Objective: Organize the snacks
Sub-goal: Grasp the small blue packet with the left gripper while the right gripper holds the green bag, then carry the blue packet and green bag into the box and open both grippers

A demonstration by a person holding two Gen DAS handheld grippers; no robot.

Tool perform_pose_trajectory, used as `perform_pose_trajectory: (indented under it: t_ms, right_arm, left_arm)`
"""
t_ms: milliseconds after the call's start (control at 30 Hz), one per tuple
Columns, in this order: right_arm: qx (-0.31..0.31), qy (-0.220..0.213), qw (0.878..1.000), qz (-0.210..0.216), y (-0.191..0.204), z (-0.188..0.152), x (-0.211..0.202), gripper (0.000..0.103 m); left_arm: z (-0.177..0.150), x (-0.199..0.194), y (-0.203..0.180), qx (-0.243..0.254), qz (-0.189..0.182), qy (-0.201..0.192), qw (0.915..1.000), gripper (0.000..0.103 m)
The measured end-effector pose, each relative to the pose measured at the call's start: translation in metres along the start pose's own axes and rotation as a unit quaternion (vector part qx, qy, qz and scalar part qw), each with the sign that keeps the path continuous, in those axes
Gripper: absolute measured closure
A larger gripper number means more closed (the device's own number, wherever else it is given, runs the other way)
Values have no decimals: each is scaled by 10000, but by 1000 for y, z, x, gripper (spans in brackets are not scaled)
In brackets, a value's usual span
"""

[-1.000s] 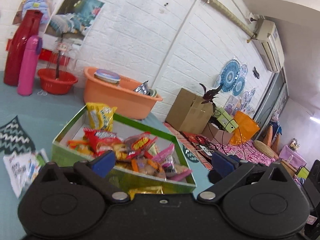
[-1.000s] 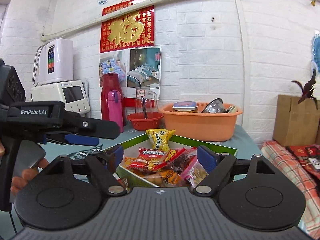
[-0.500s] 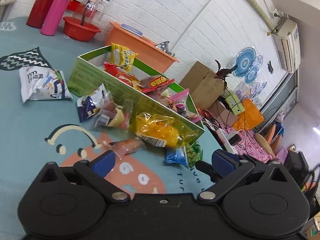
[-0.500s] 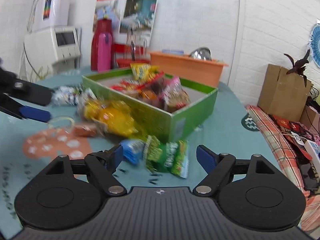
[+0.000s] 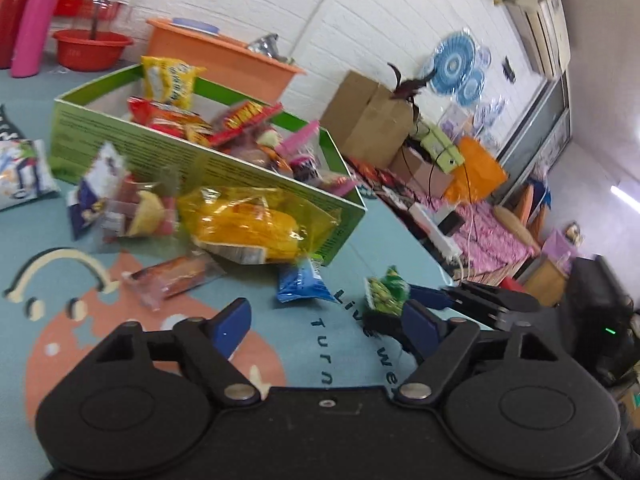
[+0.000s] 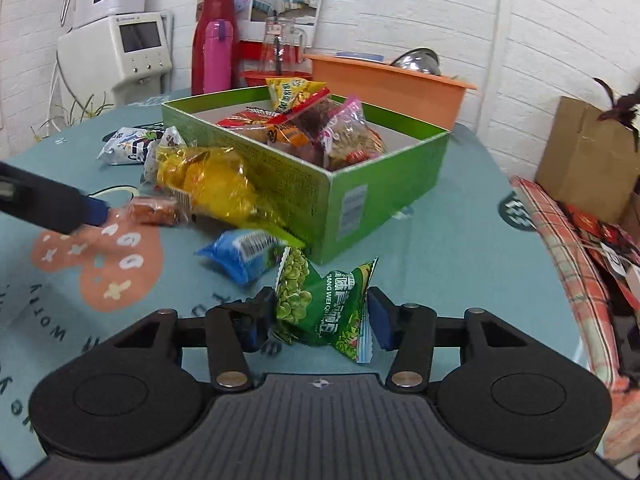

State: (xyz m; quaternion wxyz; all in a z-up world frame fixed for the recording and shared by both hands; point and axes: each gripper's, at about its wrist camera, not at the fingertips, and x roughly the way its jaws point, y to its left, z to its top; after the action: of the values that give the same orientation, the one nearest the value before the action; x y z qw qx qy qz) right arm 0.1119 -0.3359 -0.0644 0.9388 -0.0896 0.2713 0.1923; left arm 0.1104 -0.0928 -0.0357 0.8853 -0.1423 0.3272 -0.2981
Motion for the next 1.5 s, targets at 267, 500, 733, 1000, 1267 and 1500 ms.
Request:
perform_pose_trajectory:
  t_ms: [267, 500, 733, 1000, 1267, 1500]
  right_arm:
    - [428, -45, 9990, -141, -11, -17, -23, 18]
    - [538, -119, 9984, -129, -13, -19, -23, 16]
    - [682, -114, 9975, -161, -15, -19, -20, 12]
    - [699, -89, 9974, -153, -10, -17, -16, 19]
    - [546, -589, 9967, -92, -5, 11, -33, 20]
    - [605, -1155, 9914, -83, -7, 51, -23, 19]
  left_arm:
    - [9, 53, -19, 393, 430, 101, 9983, 38]
    - [10, 72, -20, 472, 688, 105, 9965, 18]
    - [4, 65, -19, 485, 697, 120, 9963, 23]
    - [-6, 52, -17, 226, 138, 280, 9993, 31]
    - [7, 1, -25, 111, -446, -122, 9989, 32]
    - [54, -19, -20, 226, -268, -845, 9958, 32]
